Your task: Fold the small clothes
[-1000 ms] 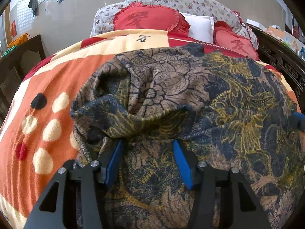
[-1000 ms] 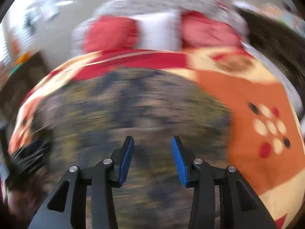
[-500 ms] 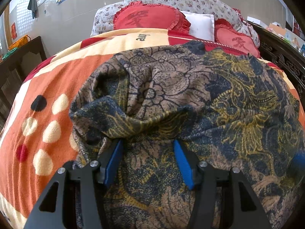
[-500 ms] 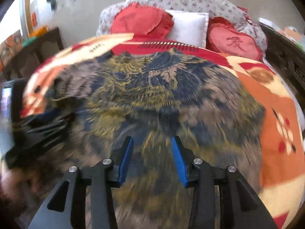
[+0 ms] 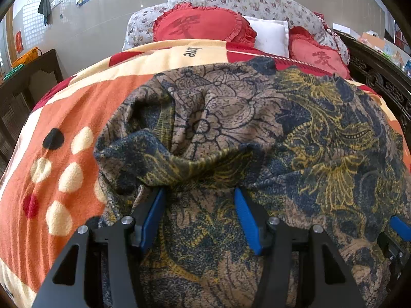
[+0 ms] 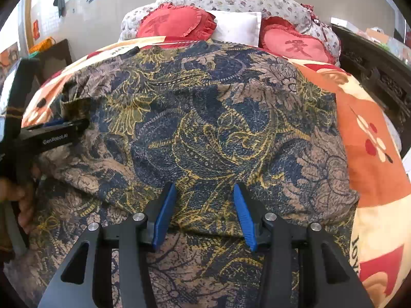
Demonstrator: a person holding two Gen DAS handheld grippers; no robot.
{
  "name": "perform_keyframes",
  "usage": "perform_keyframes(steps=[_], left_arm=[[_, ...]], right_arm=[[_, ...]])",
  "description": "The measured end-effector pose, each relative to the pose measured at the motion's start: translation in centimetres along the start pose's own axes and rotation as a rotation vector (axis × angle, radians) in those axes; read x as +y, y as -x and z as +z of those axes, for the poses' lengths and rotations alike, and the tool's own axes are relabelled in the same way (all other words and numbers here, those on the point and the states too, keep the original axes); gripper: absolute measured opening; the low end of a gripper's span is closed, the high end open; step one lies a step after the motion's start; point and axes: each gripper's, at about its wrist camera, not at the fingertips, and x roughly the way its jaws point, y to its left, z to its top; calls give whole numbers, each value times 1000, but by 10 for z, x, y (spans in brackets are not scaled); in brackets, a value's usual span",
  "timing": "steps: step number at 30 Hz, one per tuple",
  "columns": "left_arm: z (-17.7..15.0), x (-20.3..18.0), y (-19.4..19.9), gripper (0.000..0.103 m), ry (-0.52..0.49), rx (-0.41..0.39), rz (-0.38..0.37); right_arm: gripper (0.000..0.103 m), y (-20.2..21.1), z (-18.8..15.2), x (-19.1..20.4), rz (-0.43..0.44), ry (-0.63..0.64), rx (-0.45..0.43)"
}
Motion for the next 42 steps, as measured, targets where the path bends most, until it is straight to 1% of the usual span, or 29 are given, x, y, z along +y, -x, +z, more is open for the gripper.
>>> perform_keyframes(steps=[7,11,34,36,38,41,42], left_arm=[[0,-2,-1,59,-7,1,9],[0,-2,0,59,-9,1,10],[-1,-1,-1,59,-8,1,10],[-1,-2,0,59,-13,-1,13],[-1,-3,1,59,-18,2,13],[0,-8,13,60,-57,44,21],[-4,-9,24,60,-58,53,6]], right_arm=[[54,-1,0,0,-11,7,-4],[54,-2,1,-2,5,-7,-6],[54,-2,0,-4,13,-14,-6],[54,-1,0,-3,5,-8,-6],[54,5,-3,0,-25,-9,-2],[58,18,-15,4,-49,-20,22],[66,23,-21,5,-48,-12,34]])
